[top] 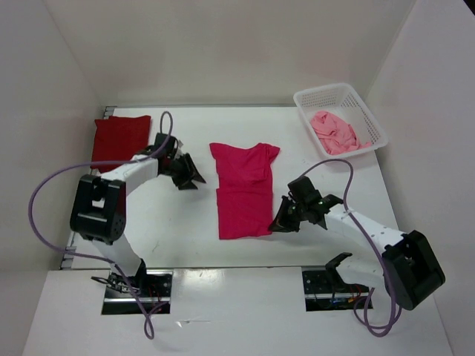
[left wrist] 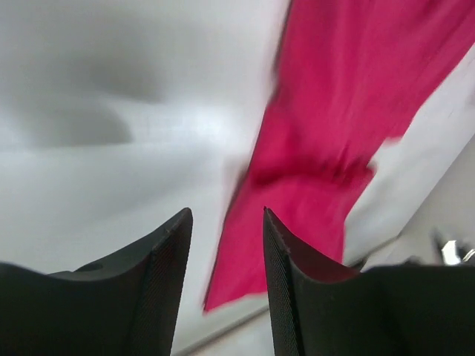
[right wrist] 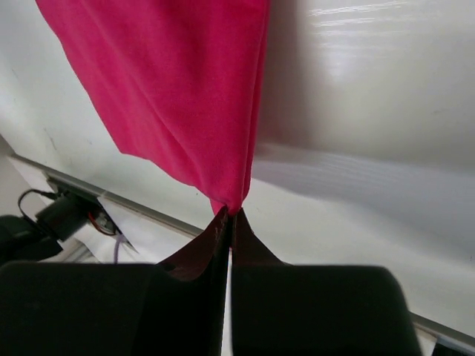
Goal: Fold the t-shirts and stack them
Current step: Grab one side of the 2/3 rectangular tshirt with both arms
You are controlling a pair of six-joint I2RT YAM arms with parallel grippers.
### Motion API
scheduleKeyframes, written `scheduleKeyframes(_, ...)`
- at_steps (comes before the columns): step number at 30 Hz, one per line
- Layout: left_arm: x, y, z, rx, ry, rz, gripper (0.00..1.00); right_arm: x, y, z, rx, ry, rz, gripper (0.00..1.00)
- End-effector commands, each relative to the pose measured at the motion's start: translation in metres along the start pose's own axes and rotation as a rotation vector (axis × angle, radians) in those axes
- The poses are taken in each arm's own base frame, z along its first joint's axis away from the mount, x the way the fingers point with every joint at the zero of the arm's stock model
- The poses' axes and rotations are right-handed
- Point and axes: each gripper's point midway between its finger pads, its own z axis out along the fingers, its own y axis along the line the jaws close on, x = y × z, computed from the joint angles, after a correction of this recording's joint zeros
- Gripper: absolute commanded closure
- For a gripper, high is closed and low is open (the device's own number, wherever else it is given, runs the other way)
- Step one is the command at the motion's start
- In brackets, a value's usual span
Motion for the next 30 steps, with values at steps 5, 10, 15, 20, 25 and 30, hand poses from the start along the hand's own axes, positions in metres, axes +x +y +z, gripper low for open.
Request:
scheduleKeyframes(5, 0.16, 0.04, -0.014, -0.053, 0.258, 0.046, 0.46, -0.011, 0.0, -0.006, 0.002, -0.117, 0.062, 0.67)
scheduleKeyframes(10, 0.204, 0.04, -0.007, -0.038, 0.354, 0.027, 0.42, -0.011, -0.005, 0.004, 0.012, -0.11, 0.065, 0.53)
scheduleKeyframes(15, 0.217, 0.031, 0.0, -0.038, 0.379, 0.029, 0.42, -0.007, -0.021, 0.013, 0.061, -0.102, 0.078, 0.52)
scheduleKeyframes(20, 0.216, 0.023, 0.007, -0.017, 0.378, 0.012, 0.42, -0.005, -0.029, 0.013, 0.065, -0.124, 0.108, 0.52)
scheduleKeyframes(25, 0.218, 0.026, 0.017, -0.042, 0.398, 0.0, 0.51, -0.004, -0.035, 0.023, 0.087, -0.108, 0.116, 0.59)
scheduleKeyframes(30, 0.222, 0.028, 0.026, -0.052, 0.42, -0.001, 0.78, -0.006, -0.039, 0.029, 0.095, -0.114, 0.116, 0.76)
